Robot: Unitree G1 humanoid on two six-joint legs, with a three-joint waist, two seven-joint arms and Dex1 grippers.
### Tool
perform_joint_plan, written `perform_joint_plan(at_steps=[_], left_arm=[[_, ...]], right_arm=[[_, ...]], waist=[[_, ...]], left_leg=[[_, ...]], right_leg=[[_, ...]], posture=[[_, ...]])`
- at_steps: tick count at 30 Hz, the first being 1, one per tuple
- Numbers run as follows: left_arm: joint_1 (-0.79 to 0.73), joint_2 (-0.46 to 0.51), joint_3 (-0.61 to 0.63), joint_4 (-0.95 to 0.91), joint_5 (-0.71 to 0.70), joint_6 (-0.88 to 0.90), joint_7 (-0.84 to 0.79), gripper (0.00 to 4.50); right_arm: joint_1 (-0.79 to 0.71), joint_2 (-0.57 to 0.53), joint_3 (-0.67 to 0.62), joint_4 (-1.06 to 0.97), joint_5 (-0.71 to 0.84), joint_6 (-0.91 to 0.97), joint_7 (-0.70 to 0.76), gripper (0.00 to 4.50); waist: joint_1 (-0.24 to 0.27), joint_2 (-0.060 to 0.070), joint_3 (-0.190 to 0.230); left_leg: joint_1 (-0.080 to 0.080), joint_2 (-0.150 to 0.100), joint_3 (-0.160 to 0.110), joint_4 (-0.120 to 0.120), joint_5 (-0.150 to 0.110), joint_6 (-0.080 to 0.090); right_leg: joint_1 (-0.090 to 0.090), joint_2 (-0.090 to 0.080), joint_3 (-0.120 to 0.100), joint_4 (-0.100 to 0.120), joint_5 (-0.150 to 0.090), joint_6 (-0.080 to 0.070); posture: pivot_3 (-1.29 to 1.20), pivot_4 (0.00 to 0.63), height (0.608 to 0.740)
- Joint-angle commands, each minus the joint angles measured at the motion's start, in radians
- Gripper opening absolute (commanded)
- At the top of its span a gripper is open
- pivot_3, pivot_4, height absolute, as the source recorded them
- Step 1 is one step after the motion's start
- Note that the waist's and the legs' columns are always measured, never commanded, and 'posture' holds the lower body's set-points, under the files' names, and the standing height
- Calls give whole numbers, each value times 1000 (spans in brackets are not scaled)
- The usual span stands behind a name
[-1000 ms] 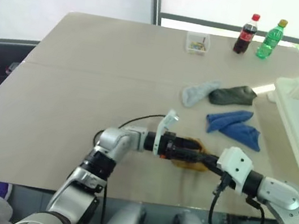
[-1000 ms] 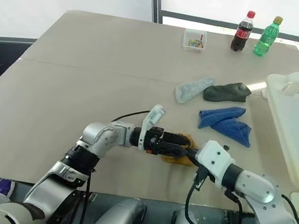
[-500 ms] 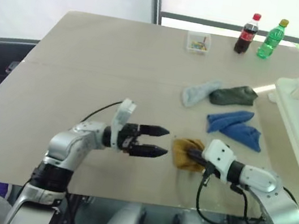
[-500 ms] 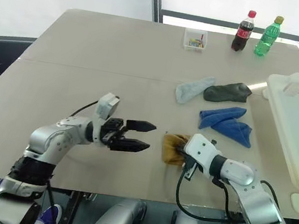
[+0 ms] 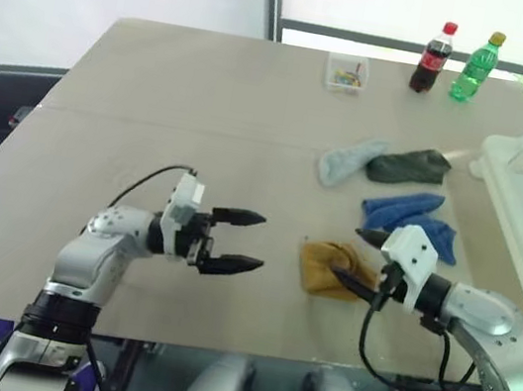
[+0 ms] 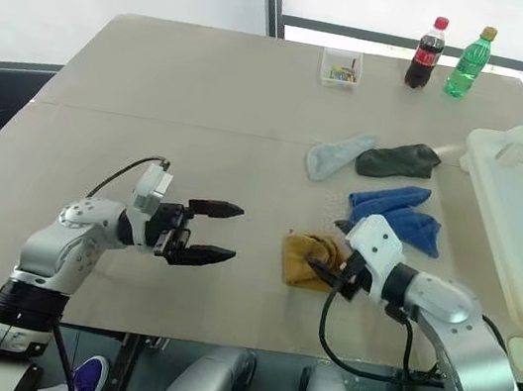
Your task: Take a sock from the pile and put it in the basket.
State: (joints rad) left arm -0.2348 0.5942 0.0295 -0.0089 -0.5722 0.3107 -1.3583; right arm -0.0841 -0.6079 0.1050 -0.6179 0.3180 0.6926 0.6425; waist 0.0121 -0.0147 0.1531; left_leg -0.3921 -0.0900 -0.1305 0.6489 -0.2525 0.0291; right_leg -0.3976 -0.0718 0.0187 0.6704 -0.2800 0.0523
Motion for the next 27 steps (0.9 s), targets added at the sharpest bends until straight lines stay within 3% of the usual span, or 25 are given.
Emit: perform_joint_plan(at_steps=[1,7,14,20,24,27], left_arm=[[3,5,9,-17,-7,-19,-6,4500],[8,11,15,-21,-9,-16,1,4500],[17,17,22,-29,-18,-21,-8,4500],[21,3,13,-19,-7,-89,-30,4500],[16,-12,10,2,11,-128,-14,4500],[24,-26,9,0,12,-142,-5,4500]], right_arm=[[-33,42,9,-11,4,143,-93,4207],[-7,20,58,1,-1,255,-114,4207],[32,-16,102,54,-32,226,-112,4207],[36,-49,129,95,-51,163,-83,1770],[47,-8,76,86,0,105,-76,18],[62,27,-30,47,71,24,-49,18]], waist=[[0,0,0],[0,0,0],[1,0,-1],[1,0,-1],[2,-1,-2],[1,0,-2]], left_leg=[[0,0,0,0,0,0],[-2,0,-1,0,0,0],[-1,0,-1,0,0,0],[0,0,-2,1,0,1],[1,0,-2,1,-2,4],[1,0,-2,1,-2,4]], right_leg=[[0,0,0,0,0,0],[-1,0,-1,-1,0,0],[0,0,-2,-1,0,0],[1,0,-2,-1,0,0],[2,0,-3,-1,0,0],[2,0,-3,-1,0,0]], posture=[[0,150,740],[0,150,740],[0,150,740],[0,150,740],[0,150,740],[0,150,740]])
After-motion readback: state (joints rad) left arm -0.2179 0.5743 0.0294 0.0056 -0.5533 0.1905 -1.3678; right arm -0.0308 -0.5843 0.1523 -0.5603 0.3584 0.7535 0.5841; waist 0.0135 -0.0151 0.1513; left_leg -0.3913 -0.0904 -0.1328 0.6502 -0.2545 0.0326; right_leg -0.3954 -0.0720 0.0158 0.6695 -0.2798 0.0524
